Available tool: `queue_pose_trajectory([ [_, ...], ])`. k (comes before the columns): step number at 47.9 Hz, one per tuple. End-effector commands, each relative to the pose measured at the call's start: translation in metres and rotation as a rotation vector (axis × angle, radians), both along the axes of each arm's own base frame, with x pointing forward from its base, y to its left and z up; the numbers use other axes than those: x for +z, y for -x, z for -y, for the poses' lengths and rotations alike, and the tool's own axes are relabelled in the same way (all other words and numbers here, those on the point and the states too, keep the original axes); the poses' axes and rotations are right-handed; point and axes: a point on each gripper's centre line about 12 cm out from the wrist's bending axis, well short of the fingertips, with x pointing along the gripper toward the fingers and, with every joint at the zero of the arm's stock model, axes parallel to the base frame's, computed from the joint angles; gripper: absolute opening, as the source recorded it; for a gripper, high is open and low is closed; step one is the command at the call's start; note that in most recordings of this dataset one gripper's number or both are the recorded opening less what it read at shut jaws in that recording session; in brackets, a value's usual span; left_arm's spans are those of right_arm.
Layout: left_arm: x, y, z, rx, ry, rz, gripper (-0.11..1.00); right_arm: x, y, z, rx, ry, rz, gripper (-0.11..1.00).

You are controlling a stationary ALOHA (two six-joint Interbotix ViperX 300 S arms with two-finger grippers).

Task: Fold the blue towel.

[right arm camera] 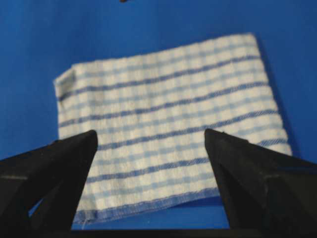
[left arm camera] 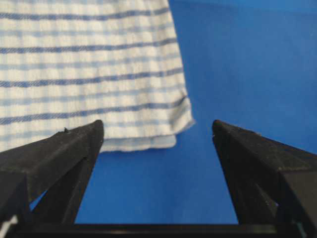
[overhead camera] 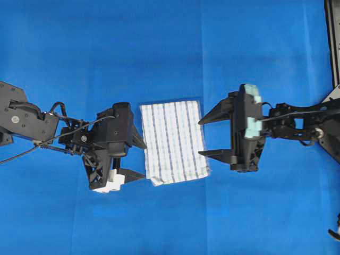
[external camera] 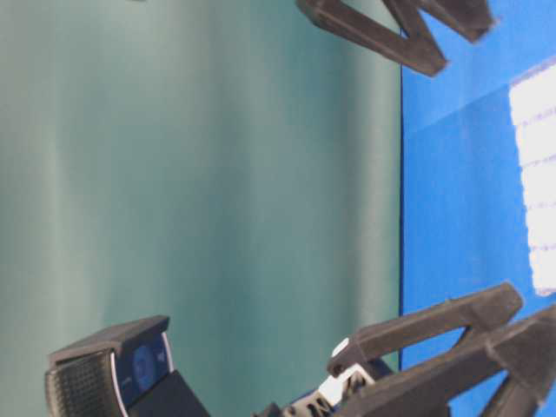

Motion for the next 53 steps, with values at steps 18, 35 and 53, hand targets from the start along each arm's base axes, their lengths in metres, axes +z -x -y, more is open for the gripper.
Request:
queue_pose_trajectory([
  [18,0.075,0.034,-0.031,-0.006,-0.071,0.164,0.89,0.066,0.05,0.029,-0.004,0.061,0.229,0.86],
  [35,0.105,0.101,-0.044,-0.026,-0.128,0.378,0.89,0.106,0.098,0.038,0.056,0.124,0.305,0.86],
  [53,0.108,0.171,-0.053,-0.073,-0.239,0.544,0.89,0.101,0.141,0.049,0.023,0.16,0.291,0.86],
])
